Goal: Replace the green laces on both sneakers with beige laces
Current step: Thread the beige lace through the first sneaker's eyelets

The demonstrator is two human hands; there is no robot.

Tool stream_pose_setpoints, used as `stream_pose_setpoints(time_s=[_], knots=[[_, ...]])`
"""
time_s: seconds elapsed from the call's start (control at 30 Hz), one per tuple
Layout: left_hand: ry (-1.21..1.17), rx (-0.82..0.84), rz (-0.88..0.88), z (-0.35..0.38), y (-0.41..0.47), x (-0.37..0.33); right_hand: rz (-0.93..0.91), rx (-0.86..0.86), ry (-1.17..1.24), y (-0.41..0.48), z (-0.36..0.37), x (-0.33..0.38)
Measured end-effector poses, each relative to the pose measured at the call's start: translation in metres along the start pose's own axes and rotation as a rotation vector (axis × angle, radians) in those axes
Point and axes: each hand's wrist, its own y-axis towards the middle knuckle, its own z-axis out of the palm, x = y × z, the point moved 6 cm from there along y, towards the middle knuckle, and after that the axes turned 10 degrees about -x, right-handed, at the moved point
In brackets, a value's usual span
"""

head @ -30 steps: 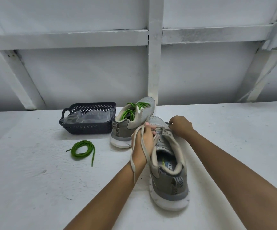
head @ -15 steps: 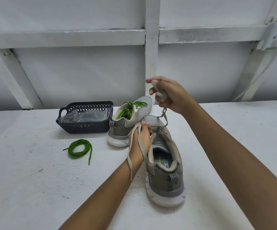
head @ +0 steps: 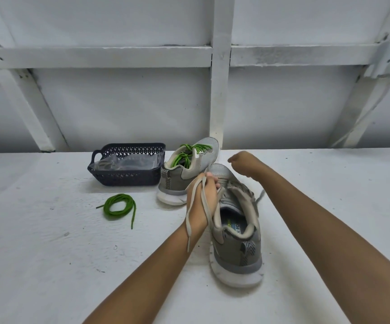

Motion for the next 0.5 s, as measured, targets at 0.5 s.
stream_pose_setpoints(time_s=[0.5], knots=[[0.035,0.011,0.046,-0.004,-0.003,-0.005,0.07,0.172,0.001,-0.01,0.015,-0.037]])
